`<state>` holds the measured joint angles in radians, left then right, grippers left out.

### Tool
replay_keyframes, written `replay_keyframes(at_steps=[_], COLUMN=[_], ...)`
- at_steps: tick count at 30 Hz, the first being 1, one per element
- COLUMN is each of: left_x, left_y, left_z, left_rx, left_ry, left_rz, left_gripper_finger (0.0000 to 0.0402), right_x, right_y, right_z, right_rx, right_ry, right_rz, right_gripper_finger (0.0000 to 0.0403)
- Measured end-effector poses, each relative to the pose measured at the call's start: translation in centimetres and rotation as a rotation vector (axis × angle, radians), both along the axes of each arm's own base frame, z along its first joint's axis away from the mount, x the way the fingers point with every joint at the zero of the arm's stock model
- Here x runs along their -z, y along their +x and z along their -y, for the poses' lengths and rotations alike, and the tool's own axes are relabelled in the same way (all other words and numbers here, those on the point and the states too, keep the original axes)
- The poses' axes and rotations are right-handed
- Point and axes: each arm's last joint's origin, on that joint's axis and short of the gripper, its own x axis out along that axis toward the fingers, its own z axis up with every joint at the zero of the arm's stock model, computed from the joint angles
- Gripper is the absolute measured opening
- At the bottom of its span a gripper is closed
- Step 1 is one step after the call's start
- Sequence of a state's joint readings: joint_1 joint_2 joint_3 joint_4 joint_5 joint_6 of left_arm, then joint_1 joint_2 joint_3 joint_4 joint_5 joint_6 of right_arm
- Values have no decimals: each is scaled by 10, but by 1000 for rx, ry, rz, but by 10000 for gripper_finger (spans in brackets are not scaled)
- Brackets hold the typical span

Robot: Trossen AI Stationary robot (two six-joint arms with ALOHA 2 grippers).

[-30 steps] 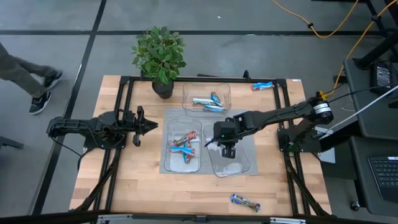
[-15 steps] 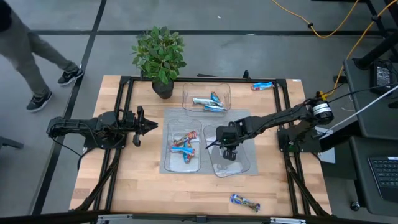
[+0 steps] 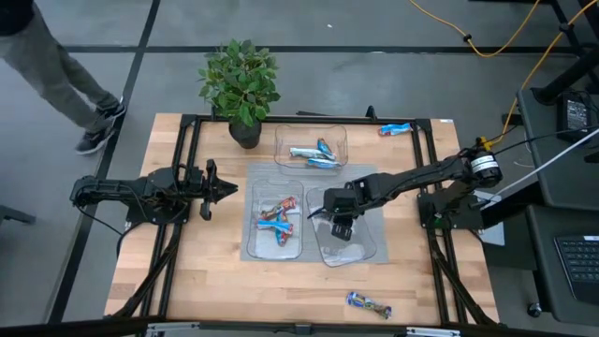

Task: Pick and place Granola Bars by type
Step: Put the blue granola bar into the bottom right transparent bin

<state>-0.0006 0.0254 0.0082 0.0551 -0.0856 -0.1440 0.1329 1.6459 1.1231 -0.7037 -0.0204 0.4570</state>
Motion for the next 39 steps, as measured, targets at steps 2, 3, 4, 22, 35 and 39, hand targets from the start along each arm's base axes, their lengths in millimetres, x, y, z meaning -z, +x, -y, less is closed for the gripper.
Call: replay_keyframes(at_steps=[2,3,4,22,35,39], left_x=[0,0,0,0,0,0], left_y=[0,0,0,0,0,0], left_z=[0,0,0,0,0,0], left_rx=[0,0,0,0,0,0], left_ry=[0,0,0,0,0,0], left_rz=[0,0,0,0,0,0], left_gripper_finger=[41,42,43,42,42,40], right_x=[-5,-9,-12,-65,-66,-66], right_y=[0,0,0,-27,-59,-68], right_z=[-2,-3,-5,-100,-152,-164], right_rx=[22,29,39,85,265,312], right_ry=[7,8,4,7,102,134], right_rz=[-17,-25,-31,-60,-69,-75], right_gripper_finger=[159,166,171,179,179,179])
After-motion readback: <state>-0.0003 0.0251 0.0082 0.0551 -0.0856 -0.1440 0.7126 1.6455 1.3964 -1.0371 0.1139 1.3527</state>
